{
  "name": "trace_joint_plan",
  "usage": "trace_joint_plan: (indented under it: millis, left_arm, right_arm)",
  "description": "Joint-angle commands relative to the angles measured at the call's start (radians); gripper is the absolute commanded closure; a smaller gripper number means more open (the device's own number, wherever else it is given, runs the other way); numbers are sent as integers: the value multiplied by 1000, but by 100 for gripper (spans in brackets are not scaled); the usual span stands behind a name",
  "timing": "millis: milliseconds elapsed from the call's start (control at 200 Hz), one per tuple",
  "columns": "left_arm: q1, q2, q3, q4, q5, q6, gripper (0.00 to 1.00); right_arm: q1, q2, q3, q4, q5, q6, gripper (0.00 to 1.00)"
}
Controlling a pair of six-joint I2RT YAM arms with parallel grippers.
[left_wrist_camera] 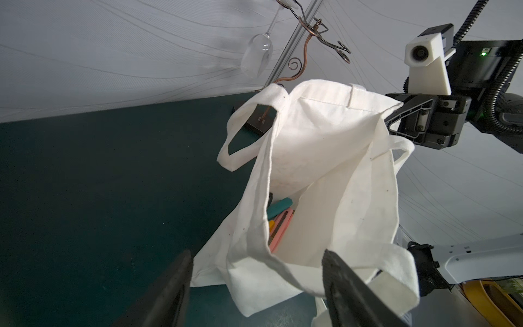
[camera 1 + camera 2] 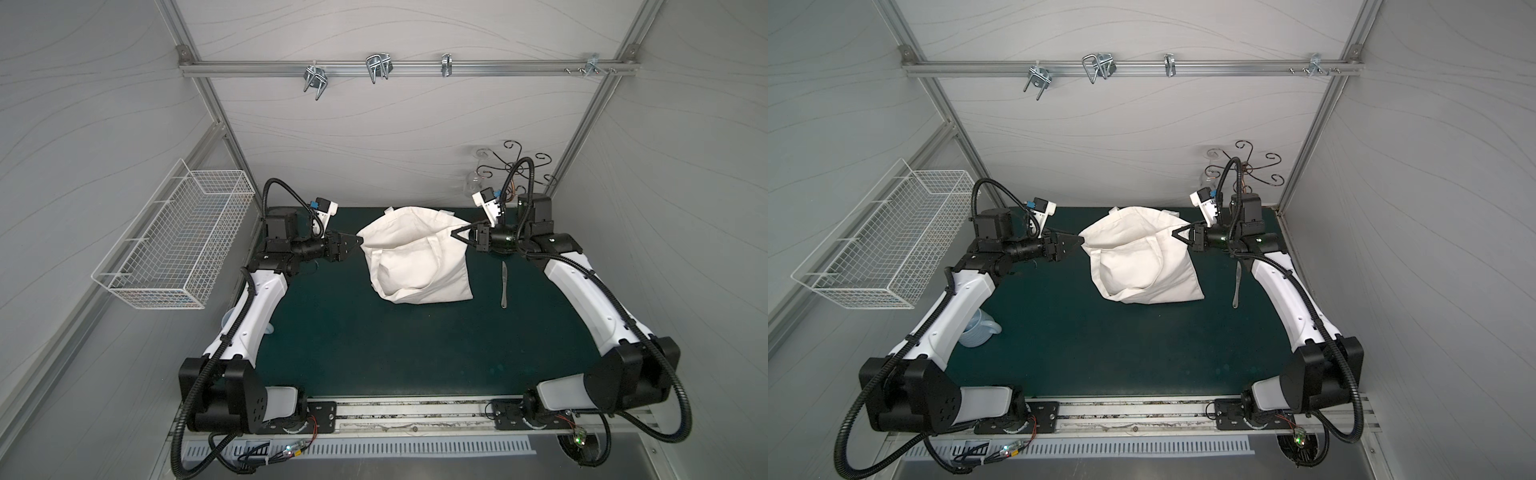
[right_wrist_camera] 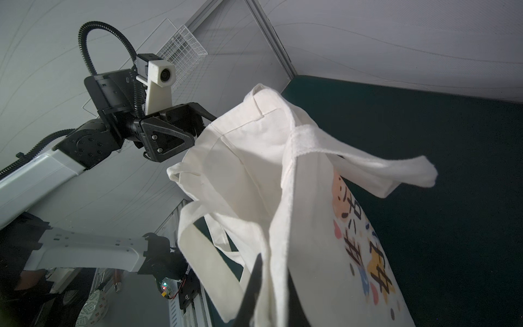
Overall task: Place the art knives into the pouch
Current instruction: Close the pouch at the center of the board.
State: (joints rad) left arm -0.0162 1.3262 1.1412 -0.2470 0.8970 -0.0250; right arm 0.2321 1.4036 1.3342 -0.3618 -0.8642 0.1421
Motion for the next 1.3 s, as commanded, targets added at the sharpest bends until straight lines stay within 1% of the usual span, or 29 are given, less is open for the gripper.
trace_joint_plan:
  millis: [0,110,315,400,545,645,790,1015,1161,1296]
  left_arm:
    - [-1,-29,1,2,-28,57,26]
    - [8,-49,-20,16,-37,46,26]
    - [10,-58,-14,-19,-39,64,26]
    - [7,-52,-15,-23,-11,68,26]
    - [-34,-16,5,-67,-16,113,25]
    - [-74,20,16,-77,-52,142,26]
    - [-84,74,6,7,-47,103,26]
    - [-98,157,31,73,-64,112,26]
    - [-111,194,78,101,-18,111,26]
    - [-120,213,103,173,39,72,28]
  right_arm:
    - [-19,-5,36,85,-59,5,100]
    - [-34,-5,33,99,-74,19,100]
    - [-58,9,29,117,-83,45,100]
    - [-67,28,40,112,-99,57,100]
    - [-67,37,36,121,-118,67,100]
    - [-67,37,34,126,-127,68,100]
    - [-68,33,34,129,-147,69,100]
    - [-67,42,32,137,-177,67,100]
    - [-67,50,34,139,-194,63,100]
    - [-66,65,36,145,-218,63,100]
